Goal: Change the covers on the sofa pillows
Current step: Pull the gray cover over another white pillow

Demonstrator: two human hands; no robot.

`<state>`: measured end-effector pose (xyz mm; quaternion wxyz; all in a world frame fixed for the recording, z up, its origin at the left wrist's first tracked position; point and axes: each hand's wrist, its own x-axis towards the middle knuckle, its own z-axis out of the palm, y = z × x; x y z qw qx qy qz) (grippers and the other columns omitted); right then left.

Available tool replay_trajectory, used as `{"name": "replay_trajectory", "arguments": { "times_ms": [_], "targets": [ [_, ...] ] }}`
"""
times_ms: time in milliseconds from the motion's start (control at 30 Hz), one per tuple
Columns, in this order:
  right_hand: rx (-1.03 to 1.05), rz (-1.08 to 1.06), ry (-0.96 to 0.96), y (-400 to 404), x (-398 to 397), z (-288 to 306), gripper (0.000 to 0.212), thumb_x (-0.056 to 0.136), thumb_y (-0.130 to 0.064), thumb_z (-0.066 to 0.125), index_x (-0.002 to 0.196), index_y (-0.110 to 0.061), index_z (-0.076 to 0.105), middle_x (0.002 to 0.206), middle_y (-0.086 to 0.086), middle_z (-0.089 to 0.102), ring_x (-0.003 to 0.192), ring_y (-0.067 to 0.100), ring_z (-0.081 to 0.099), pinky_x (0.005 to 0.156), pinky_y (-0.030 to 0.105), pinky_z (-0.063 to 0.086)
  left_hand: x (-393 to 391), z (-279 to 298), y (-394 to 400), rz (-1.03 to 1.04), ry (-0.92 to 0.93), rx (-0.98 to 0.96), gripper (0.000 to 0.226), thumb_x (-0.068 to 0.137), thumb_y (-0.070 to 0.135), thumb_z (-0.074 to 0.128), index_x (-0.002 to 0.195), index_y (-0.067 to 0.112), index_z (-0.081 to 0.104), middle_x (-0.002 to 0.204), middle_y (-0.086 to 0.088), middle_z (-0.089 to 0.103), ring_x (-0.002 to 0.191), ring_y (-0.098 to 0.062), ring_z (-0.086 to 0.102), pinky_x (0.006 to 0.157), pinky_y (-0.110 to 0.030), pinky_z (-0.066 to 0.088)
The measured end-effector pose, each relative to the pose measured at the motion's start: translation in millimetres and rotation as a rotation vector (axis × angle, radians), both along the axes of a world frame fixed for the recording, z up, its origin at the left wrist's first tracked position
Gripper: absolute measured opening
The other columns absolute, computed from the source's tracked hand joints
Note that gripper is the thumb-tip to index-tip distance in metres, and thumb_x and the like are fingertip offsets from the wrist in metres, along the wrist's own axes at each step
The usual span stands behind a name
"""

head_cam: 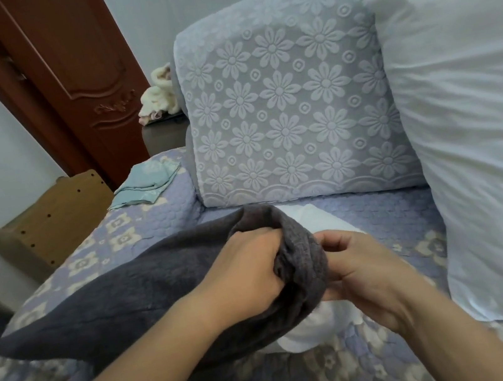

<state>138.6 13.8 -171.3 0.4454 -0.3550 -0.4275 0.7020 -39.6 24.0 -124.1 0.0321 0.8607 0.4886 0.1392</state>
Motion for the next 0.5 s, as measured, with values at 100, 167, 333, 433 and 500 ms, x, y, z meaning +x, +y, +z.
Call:
{"name": "replay_trajectory", "arguments": {
  "times_ms": [100, 167, 333, 433, 500],
  "targets": [
    [-0.012, -0.002, 0.043, 1.0, 0.9, -2.2, 0.018, 0.086, -0.004, 0.072, 0.101, 0.006, 0.070, 0.094, 0.023, 0.069, 0.082, 0.028, 0.062, 0.080, 0.041, 0.052, 2.9, -0.2, 1.9, -0.015, 0.040, 0.064, 0.006, 0.086, 0.023, 0.062, 0.085, 0.027, 0.059, 0.092, 0.012, 0.065, 0.088, -0.010, 0.059, 0.077, -0.026, 0.040],
    [-0.014, 0.054, 0.077, 2.1, 0.2, -4.1, 0.025, 0.088, -0.005, 0.069, 0.106, 0.012, 0.067, 0.098, 0.025, 0.066, 0.089, 0.028, 0.059, 0.083, 0.036, 0.048, 1.8, -0.5, 4.9, -0.004, 0.028, 0.069, 0.013, 0.087, 0.024, 0.062, 0.081, 0.030, 0.052, 0.090, 0.013, 0.065, 0.086, -0.010, 0.058, 0.075, -0.025, 0.038],
    [0.046, 0.070, 0.056, 2.5, -2.9, -5.8, 0.013, 0.091, 0.000, 0.062, 0.093, 0.001, 0.075, 0.086, 0.011, 0.073, 0.076, 0.013, 0.065, 0.070, 0.022, 0.051, 0.7, -4.5, 7.7, 0.012, 0.029, 0.126, 0.027, 0.087, 0.022, 0.062, 0.078, 0.038, 0.042, 0.078, 0.021, 0.047, 0.079, -0.007, 0.053, 0.069, -0.016, 0.025],
    [0.061, 0.095, -0.002, 4.8, 0.1, -9.0, 0.018, 0.091, -0.006, 0.064, 0.098, 0.009, 0.071, 0.094, 0.019, 0.072, 0.086, 0.022, 0.059, 0.082, 0.032, 0.045, -1.7, -7.5, 9.4, -0.006, -0.015, 0.064, 0.018, 0.088, 0.026, 0.061, 0.076, 0.033, 0.049, 0.080, 0.020, 0.057, 0.079, -0.005, 0.055, 0.074, -0.016, 0.037],
    [0.030, 0.123, -0.028, 6.5, 2.4, -7.0, 0.025, 0.094, -0.010, 0.062, 0.107, 0.010, 0.069, 0.112, 0.027, 0.070, 0.097, 0.026, 0.057, 0.093, 0.039, 0.043, -5.1, -10.6, 12.5, -0.001, -0.053, 0.007, 0.009, 0.087, 0.029, 0.062, 0.080, 0.026, 0.058, 0.085, 0.014, 0.065, 0.085, -0.009, 0.061, 0.083, -0.032, 0.046]
  ]
}}
